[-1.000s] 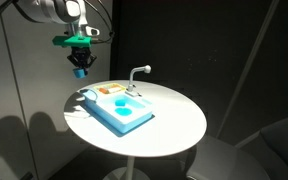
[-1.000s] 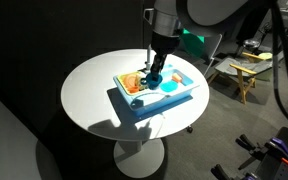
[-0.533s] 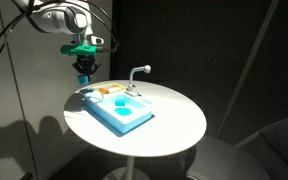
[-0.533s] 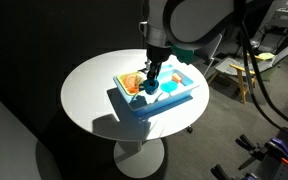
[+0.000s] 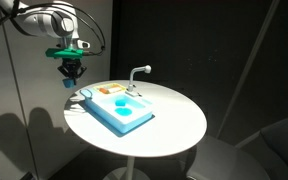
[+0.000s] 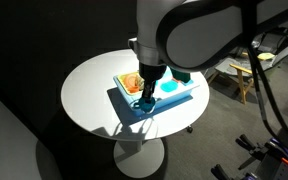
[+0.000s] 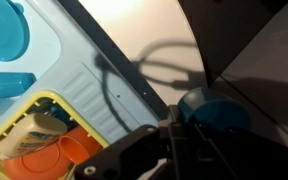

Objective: Move the cup to the left side of the toy sink

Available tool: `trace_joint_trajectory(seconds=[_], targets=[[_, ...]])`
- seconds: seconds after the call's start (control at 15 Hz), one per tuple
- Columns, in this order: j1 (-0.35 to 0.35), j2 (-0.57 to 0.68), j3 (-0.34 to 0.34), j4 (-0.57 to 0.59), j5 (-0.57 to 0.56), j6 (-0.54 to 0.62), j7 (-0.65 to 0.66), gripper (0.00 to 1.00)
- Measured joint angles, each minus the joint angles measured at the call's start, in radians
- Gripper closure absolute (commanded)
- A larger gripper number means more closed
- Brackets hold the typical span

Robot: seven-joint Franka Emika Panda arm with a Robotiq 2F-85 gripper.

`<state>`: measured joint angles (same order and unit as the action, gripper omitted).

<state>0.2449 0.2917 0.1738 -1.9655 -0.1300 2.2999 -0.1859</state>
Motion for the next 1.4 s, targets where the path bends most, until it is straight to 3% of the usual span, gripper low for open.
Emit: trace_joint_trajectory(seconds=[1.4], targets=[[0.018, 0.001, 0.034, -0.003, 0.0, 0.0, 0.002, 0.94]])
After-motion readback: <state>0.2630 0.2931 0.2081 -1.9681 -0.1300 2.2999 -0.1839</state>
